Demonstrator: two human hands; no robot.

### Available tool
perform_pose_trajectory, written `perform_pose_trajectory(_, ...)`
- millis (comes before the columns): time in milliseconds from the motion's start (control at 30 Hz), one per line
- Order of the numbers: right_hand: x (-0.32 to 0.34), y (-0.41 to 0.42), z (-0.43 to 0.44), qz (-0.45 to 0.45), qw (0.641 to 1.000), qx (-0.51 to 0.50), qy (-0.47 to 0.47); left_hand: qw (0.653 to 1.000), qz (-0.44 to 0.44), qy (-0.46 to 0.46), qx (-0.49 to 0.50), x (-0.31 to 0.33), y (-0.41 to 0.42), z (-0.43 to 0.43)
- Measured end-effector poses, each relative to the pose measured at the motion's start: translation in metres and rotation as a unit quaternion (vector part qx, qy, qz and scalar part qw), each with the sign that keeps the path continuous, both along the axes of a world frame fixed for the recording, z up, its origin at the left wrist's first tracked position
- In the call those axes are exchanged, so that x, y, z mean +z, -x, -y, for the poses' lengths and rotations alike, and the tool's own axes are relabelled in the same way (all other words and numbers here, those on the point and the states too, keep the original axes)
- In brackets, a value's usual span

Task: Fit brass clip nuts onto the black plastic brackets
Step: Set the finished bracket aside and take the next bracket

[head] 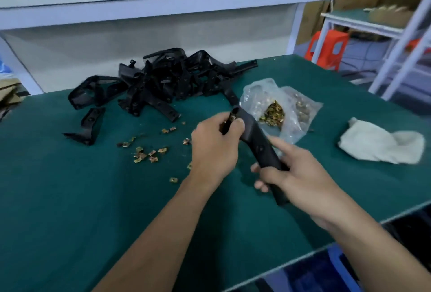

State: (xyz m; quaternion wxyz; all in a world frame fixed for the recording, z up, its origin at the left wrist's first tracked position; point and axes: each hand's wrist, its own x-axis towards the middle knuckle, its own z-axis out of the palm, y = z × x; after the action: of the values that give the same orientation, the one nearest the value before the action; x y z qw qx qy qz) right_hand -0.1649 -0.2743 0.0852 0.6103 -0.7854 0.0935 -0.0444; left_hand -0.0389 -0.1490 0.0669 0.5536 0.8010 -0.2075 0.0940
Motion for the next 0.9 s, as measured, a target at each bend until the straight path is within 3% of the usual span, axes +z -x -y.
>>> perform_pose_trajectory(67,0.0,0.026,0.015,0.003,0.994,-0.063,-0.088,0.997,-0.051,0.023,-0.048,0.009,0.018,0.025)
perform_pose_trajectory(233,-0.009,0.112,0.07,0.018,0.965,-0.221,-0.139,0.955,-0.183,0.054,-0.226,0.019,0.081,0.092)
perform_pose_trajectory(400,-0.035,0.235,0.136,-0.011,0.917,-0.396,-0.052,0.844,-0.357,0.008,-0.399,-0.003,0.177,0.177)
perform_pose_trajectory(500,-0.057,0.304,0.16,-0.051,0.872,-0.481,-0.076,0.764,-0.485,0.002,-0.426,-0.024,0.236,0.223)
perform_pose_trajectory(600,-0.078,0.347,0.183,-0.035,0.801,-0.584,-0.13,0.68,-0.576,-0.005,-0.454,-0.043,0.279,0.261)
perform_pose_trajectory(700,-0.086,0.363,0.206,0.086,0.683,-0.658,-0.306,0.659,-0.544,-0.086,-0.512,-0.056,0.308,0.289)
perform_pose_trajectory(733,-0.089,0.363,0.211,0.101,0.672,-0.651,-0.338,0.66,-0.525,-0.117,-0.525,-0.058,0.316,0.296)
perform_pose_trajectory(900,-0.107,0.333,0.202,-0.025,0.785,-0.541,-0.301,0.696,-0.509,-0.154,-0.483,-0.061,0.323,0.315)
